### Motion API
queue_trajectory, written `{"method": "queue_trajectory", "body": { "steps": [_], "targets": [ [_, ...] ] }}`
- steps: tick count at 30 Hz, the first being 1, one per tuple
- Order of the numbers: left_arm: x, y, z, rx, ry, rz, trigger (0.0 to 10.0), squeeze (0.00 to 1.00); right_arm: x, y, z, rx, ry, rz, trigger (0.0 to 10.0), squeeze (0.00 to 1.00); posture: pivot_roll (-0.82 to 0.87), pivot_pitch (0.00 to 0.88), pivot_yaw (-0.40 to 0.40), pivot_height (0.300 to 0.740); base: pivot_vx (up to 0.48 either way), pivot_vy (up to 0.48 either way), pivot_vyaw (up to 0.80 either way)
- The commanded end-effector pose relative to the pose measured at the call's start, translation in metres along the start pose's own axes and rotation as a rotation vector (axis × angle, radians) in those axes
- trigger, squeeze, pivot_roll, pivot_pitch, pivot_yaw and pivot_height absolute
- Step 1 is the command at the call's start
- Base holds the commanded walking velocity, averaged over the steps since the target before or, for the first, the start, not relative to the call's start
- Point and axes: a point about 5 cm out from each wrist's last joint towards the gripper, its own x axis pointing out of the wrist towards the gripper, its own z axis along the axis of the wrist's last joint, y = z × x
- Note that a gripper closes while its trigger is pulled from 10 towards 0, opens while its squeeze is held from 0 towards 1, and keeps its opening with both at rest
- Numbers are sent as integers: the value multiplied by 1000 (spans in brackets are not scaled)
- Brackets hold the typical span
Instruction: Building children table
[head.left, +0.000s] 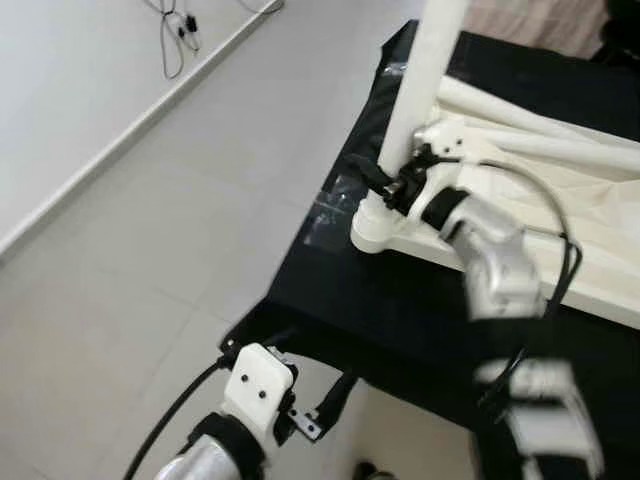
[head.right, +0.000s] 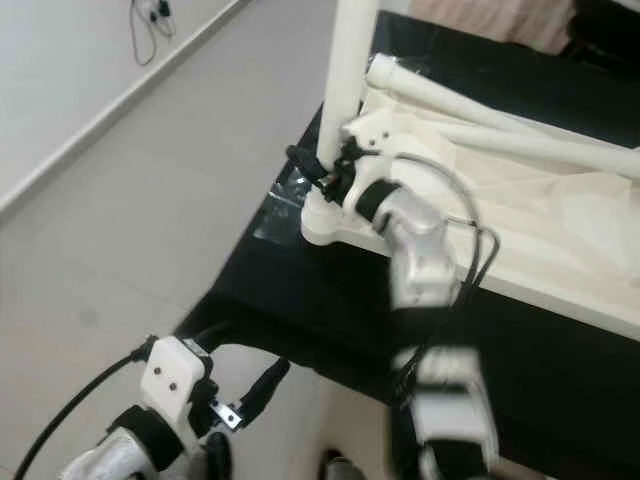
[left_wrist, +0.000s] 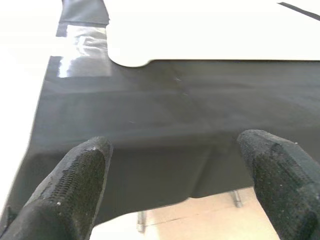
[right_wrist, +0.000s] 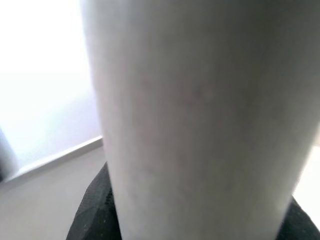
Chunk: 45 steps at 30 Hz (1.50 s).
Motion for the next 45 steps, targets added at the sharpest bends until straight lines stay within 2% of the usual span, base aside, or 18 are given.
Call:
{"method": "queue_trajectory", "body": {
  "steps": [1, 2, 3, 4, 6, 9, 11, 16, 20, 28, 30, 32, 33, 35, 36, 38, 43, 45],
  "targets": [
    [-1, 2, -7, 2, 30, 1, 10000, 0, -36, 2, -88, 139, 421, -199, 10000, 0, 37, 333, -17, 740, 0, 0, 0],
    [-1, 2, -7, 2, 30, 1, 10000, 0, -36, 2, -88, 139, 421, -199, 10000, 0, 37, 333, -17, 740, 0, 0, 0],
    [0, 3, -9, 6, 32, 0, 10000, 0, -29, 15, -82, 162, 365, -209, 10000, 0, 39, 319, -11, 740, 0, 0, 0],
    [0, 3, -9, 6, 32, 0, 10000, 0, -29, 15, -82, 162, 365, -209, 10000, 0, 39, 319, -11, 740, 0, 0, 0],
    [2, 6, -11, 11, 36, -1, 10000, 0, -15, 32, -73, 170, 291, -207, 10000, 0, 47, 304, -1, 740, 0, 0, 0],
    [4, 8, -13, 14, 39, -1, 10000, 0, -11, 39, -73, 159, 294, -220, 10000, 0, 51, 297, 0, 740, 0, 0, 0],
    [4, 10, -14, 17, 40, 0, 10000, 0, -16, 46, -71, 173, 329, -262, 10000, 0, 55, 289, 0, 740, 0, 0, 0],
    [6, 12, -16, 24, 39, 5, 10000, 0, -21, 53, -69, 193, 351, -307, 10000, 0, 61, 278, 3, 740, 0, 0, 0],
    [7, 15, -18, 27, 38, 8, 10000, 0, -18, 54, -64, 220, 311, -258, 10000, 0, 61, 269, 7, 740, 0, 0, 0],
    [9, 18, -20, 37, 35, 10, 10000, 0, -12, 51, -55, 184, 236, -179, 10000, 0, 57, 254, 9, 740, 0, 0, 0],
    [10, 19, -21, 41, 34, 9, 10000, 0, -13, 50, -54, 159, 222, -156, 10000, 0, 58, 242, 11, 740, 0, 0, 0],
    [11, 20, -21, 49, 32, 12, 10000, 0, -14, 53, -54, 58, 193, -2, 10000, 0, 58, 234, 15, 740, 0, 0, 0],
    [11, 20, -21, 49, 32, 12, 10000, 0, -14, 53, -54, 58, 193, -2, 10000, 0, 58, 234, 15, 740, 0, 0, 0],
    [11, 22, -22, 56, 31, 15, 10000, 0, -17, 51, -57, -68, 192, 116, 10000, 0, 57, 223, 16, 740, 0, 0, 0],
    [11, 22, -22, 56, 31, 15, 10000, 0, -17, 51, -57, -68, 192, 116, 10000, 0, 57, 223, 16, 740, 0, 0, 0],
    [12, 23, -23, 59, 30, 16, 10000, 0, -17, 42, -59, -136, 206, 149, 10000, 0, 59, 218, 17, 740, 0, 0, 0],
    [13, 23, -26, 65, 31, 13, 10000, 0, -8, 37, -55, -182, 221, 258, 10000, 0, 62, 208, 20, 740, 0, 0, 0],
    [13, 23, -26, 65, 31, 13, 10000, 0, -8, 37, -55, -182, 221, 258, 10000, 0, 62, 208, 20, 740, 0, 0, 0]
  ]
}}
